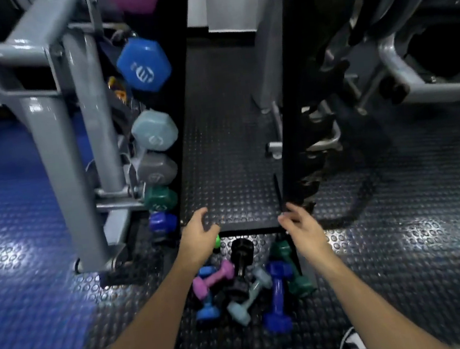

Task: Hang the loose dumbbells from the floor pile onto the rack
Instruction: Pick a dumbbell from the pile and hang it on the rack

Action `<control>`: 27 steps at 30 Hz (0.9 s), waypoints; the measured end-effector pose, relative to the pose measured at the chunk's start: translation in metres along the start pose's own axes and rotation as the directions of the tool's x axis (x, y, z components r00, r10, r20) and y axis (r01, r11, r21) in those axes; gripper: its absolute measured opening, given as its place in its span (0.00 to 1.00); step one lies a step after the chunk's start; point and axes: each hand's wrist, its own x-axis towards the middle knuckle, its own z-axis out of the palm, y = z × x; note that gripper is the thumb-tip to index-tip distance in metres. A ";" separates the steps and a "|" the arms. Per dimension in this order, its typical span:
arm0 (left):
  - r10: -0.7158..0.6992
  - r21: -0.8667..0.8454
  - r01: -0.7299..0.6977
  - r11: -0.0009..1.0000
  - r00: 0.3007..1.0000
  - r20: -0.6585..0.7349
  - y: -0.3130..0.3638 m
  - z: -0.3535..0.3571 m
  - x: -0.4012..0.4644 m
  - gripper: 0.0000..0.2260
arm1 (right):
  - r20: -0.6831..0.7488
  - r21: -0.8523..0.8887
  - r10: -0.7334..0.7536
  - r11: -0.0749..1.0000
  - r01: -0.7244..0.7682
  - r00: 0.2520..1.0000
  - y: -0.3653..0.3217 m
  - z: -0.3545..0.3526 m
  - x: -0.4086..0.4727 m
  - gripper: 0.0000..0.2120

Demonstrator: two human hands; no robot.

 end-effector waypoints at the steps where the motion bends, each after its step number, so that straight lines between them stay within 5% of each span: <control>1: -0.057 -0.002 0.057 0.998 0.998 0.001 -0.022 0.005 0.003 0.25 | 0.038 -0.023 0.054 0.998 -0.053 0.998 0.019 0.012 0.004 0.24; 12: -0.357 0.008 0.357 0.934 0.934 -0.023 -0.177 0.034 0.075 0.22 | 0.215 -0.162 0.274 0.957 -0.242 0.937 0.140 0.153 0.096 0.21; 18: -0.455 -0.080 0.450 0.890 0.888 -0.070 -0.235 0.049 0.143 0.20 | 0.233 -0.064 0.315 0.949 -0.309 0.920 0.181 0.226 0.158 0.13; 27: -0.602 -0.209 0.580 0.787 0.796 -0.058 -0.284 0.087 0.201 0.17 | 0.227 0.042 0.396 0.909 -0.415 0.890 0.218 0.285 0.226 0.16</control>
